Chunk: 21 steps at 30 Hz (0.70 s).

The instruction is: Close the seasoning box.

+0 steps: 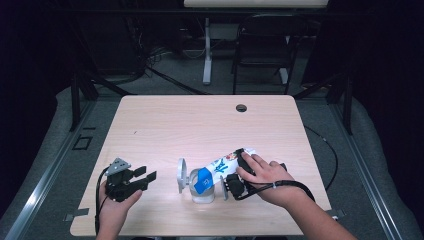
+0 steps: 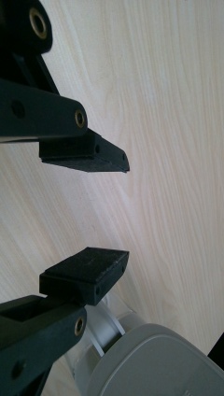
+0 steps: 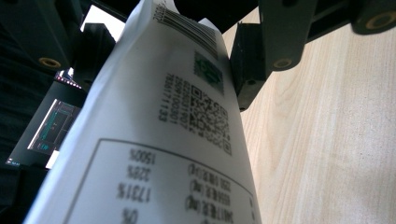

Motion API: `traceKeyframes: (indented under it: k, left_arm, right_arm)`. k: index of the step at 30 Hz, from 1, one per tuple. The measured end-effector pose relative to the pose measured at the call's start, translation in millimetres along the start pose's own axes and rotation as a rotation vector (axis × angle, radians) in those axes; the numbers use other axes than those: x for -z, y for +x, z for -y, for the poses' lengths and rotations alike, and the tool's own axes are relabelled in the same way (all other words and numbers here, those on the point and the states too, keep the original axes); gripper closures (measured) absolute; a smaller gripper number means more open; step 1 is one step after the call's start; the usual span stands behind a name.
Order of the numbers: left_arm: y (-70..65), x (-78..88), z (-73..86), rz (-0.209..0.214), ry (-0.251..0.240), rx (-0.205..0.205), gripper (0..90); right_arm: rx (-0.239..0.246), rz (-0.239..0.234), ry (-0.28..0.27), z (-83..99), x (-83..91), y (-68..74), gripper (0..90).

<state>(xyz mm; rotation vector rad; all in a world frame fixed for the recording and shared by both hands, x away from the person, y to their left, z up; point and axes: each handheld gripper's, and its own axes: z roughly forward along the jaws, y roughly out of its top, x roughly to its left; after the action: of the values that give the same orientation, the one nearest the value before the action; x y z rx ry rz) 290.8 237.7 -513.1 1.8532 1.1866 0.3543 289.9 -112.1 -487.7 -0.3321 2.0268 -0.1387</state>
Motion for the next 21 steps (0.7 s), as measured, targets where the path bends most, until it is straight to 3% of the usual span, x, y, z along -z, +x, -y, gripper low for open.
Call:
traceKeyframes:
  k: [21]
  left_arm:
    - [0.4,-0.5,0.5,0.000,-0.006,0.003,50.6]
  right_arm:
    - [0.020,0.011,0.005,0.6,1.3,-1.6,42.9]
